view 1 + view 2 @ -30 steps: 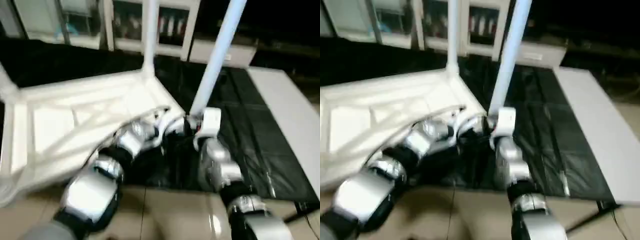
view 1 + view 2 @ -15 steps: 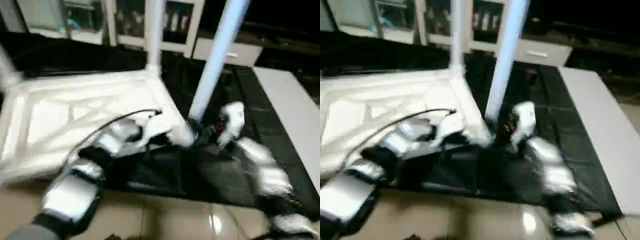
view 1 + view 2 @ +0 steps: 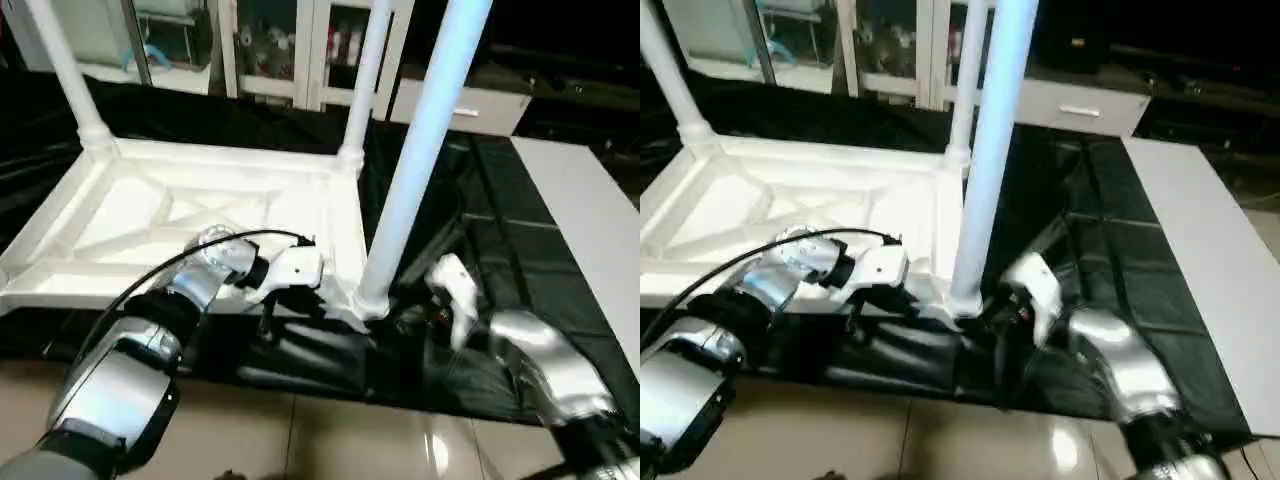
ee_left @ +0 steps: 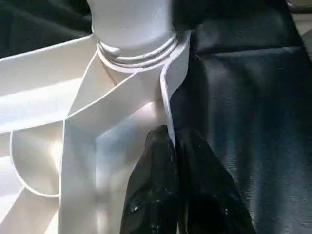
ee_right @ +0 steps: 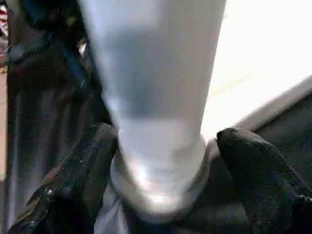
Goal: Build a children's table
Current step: Rotate leg to tighten
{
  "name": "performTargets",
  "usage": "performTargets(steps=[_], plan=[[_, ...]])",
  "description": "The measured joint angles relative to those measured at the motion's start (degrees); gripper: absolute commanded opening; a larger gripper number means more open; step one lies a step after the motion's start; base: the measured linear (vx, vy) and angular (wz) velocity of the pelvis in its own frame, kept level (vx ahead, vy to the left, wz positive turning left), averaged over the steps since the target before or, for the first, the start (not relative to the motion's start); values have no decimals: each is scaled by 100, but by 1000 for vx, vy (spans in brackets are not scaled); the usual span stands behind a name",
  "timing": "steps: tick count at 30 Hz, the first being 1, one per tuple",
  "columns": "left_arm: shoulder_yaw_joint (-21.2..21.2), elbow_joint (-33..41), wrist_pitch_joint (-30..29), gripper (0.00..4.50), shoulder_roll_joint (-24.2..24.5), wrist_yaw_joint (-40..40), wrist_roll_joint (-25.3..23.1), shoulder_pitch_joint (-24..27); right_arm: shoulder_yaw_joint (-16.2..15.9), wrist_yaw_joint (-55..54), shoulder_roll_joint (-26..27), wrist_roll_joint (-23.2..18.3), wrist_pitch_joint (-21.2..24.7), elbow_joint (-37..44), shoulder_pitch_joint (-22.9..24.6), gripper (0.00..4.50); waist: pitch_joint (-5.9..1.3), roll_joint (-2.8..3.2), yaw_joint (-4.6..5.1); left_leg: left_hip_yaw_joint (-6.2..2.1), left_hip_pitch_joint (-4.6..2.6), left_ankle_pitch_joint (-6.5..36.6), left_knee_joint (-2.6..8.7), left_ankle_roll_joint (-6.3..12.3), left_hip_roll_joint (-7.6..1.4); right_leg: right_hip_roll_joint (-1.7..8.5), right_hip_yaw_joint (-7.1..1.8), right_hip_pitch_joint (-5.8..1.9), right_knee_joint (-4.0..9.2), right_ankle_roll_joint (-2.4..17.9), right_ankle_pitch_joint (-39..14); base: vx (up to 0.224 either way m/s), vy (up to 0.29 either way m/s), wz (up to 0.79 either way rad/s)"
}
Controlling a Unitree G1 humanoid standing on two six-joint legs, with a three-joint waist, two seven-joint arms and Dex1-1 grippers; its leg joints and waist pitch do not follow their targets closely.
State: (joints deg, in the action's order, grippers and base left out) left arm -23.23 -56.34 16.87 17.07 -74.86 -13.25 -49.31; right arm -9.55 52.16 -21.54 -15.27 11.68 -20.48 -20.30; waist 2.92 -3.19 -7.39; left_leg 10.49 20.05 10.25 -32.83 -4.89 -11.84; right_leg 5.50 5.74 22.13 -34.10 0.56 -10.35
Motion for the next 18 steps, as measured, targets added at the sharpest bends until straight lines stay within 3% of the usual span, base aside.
performTargets(steps=[5,18], plan=[[-23,118,-9,0,1,-51,0,35,-3,64,31,13,-10,-91,-66,368,-2,-4,-57,8,1,0,0,1,0,-1,-8,-3,4,-11,-7,0,0,0],[-23,268,-64,0,43,-70,-1,113,-68,446,-1,24,6,-239,-172,251,-7,-11,-70,16,-4,0,5,1,-1,-2,-12,-2,-1,-13,-11,0,0,0]])
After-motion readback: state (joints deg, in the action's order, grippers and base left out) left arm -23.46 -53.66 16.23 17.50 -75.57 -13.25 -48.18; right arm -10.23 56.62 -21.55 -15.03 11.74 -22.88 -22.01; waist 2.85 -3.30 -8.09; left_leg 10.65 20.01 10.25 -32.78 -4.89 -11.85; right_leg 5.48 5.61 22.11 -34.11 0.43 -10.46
